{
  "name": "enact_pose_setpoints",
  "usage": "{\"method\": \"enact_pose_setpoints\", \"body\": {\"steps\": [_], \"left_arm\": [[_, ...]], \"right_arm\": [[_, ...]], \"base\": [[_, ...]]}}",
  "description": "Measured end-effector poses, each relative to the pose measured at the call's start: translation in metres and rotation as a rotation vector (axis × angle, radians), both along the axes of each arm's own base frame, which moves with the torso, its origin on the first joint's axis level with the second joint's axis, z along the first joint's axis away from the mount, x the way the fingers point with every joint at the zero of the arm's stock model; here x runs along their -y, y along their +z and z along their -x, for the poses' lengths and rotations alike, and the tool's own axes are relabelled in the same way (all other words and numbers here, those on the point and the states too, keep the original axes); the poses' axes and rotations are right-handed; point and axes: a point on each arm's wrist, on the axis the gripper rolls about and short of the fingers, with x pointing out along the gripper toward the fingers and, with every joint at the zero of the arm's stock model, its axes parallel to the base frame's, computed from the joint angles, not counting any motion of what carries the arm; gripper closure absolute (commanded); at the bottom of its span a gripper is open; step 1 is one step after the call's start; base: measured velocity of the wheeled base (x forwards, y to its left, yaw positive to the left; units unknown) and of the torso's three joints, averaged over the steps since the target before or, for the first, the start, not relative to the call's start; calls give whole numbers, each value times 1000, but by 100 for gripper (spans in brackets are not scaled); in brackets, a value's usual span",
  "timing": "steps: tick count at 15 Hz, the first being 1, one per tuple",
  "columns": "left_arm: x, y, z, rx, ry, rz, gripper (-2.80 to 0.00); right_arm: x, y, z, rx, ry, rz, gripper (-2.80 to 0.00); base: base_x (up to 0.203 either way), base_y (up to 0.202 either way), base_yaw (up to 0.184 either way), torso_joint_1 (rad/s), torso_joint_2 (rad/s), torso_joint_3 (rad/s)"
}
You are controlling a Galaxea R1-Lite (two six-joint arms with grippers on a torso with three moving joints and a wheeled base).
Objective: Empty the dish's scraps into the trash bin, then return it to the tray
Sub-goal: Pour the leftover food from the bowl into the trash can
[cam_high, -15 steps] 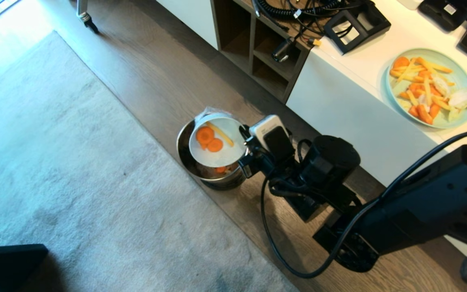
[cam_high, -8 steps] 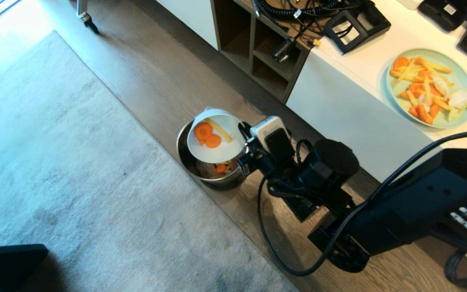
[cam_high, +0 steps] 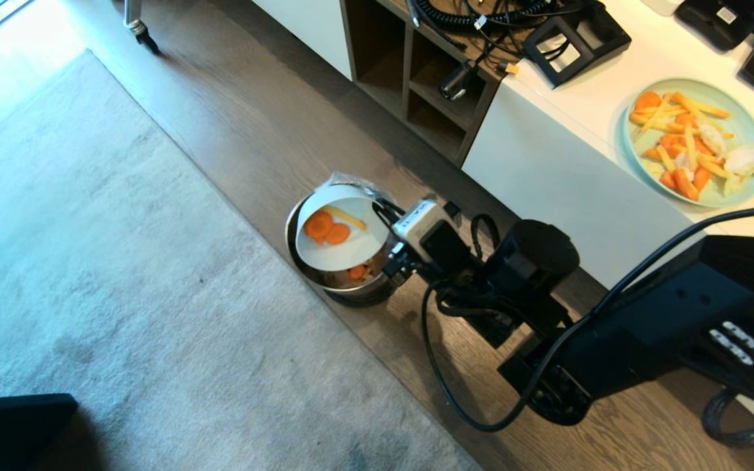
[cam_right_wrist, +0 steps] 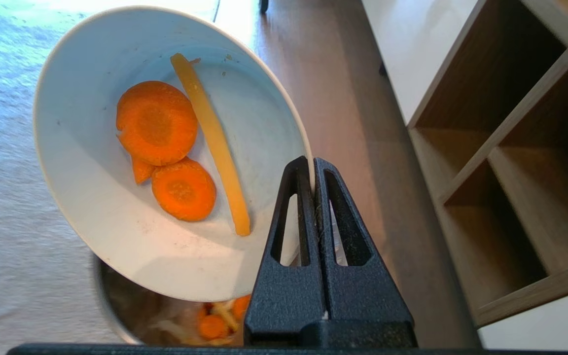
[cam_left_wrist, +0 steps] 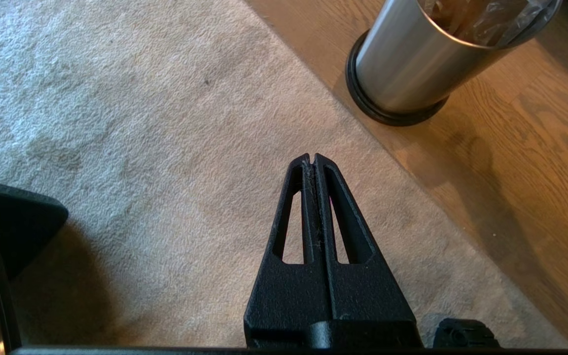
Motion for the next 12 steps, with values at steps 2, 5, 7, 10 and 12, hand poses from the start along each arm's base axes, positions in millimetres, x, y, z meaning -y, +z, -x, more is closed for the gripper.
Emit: {"method": "enact_pose_setpoints", "body": {"steps": [2, 5, 7, 10, 12], "left_arm": [[0, 0, 0, 0, 0, 0, 0], [0, 0, 0, 0, 0, 0, 0], [0, 0, 0, 0, 0, 0, 0], [0, 0, 0, 0, 0, 0, 0], [0, 0, 0, 0, 0, 0, 0]], "right_arm": [[6, 0, -11, 40, -17, 28, 0], [9, 4, -26, 81, -52, 23, 0], [6, 11, -33, 137, -46, 15, 0], [1, 19, -38, 227, -12, 39, 0], [0, 20, -38, 249, 8, 48, 0]], "base": [[0, 0, 0, 0, 0, 0], [0, 0, 0, 0, 0, 0], [0, 0, 0, 0, 0, 0], [0, 0, 0, 0, 0, 0], [0, 0, 0, 0, 0, 0]]}}
